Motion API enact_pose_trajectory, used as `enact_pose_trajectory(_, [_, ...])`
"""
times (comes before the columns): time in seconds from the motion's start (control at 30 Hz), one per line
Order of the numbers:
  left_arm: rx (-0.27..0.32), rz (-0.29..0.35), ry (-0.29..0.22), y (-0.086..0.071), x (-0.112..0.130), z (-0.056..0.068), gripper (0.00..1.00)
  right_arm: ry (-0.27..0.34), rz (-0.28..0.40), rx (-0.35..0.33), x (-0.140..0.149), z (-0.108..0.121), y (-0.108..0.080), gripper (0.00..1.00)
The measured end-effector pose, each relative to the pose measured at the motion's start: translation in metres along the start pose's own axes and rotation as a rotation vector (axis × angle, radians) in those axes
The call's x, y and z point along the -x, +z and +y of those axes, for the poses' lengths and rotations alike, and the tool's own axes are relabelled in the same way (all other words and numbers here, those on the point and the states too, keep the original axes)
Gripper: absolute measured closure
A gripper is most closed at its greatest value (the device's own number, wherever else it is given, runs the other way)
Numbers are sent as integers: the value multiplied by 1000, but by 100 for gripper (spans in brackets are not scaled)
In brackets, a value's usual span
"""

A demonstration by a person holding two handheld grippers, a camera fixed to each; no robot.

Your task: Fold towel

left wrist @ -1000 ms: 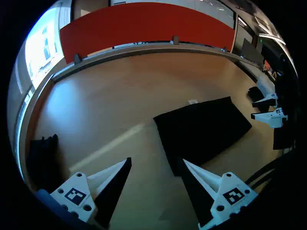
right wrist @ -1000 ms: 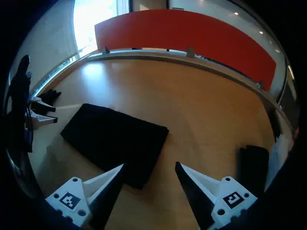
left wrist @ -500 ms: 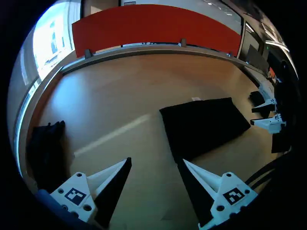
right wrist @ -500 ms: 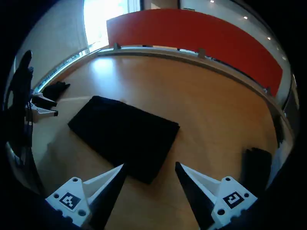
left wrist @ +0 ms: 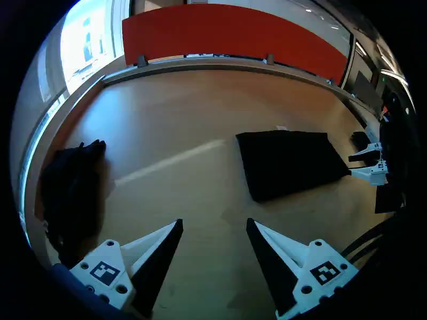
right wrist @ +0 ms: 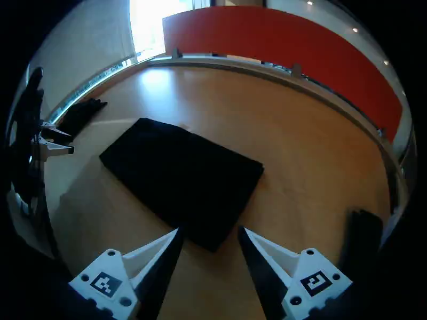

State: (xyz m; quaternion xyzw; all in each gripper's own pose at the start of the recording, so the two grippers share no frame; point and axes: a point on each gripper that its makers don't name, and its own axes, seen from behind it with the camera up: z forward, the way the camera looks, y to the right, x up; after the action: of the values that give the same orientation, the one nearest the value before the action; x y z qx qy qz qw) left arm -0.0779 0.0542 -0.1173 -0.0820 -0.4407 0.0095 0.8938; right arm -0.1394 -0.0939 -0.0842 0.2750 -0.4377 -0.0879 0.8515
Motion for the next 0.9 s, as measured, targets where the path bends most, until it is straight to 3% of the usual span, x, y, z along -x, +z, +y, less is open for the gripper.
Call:
enact_pose_trajectory(0.5, [-11, -13, -30, -15, 17, -8, 12, -87, -65, -31, 22, 3, 2, 41])
enact_pose_trajectory(0.77, [-13, -22, -36, -17, 23, -7, 12, -78, -76, -55, 24, 0, 4, 65])
enact_pose_trajectory(0.9, [-12, -23, -36, -18, 24, -7, 12, -83, -82, -55, 25, 0, 4, 82])
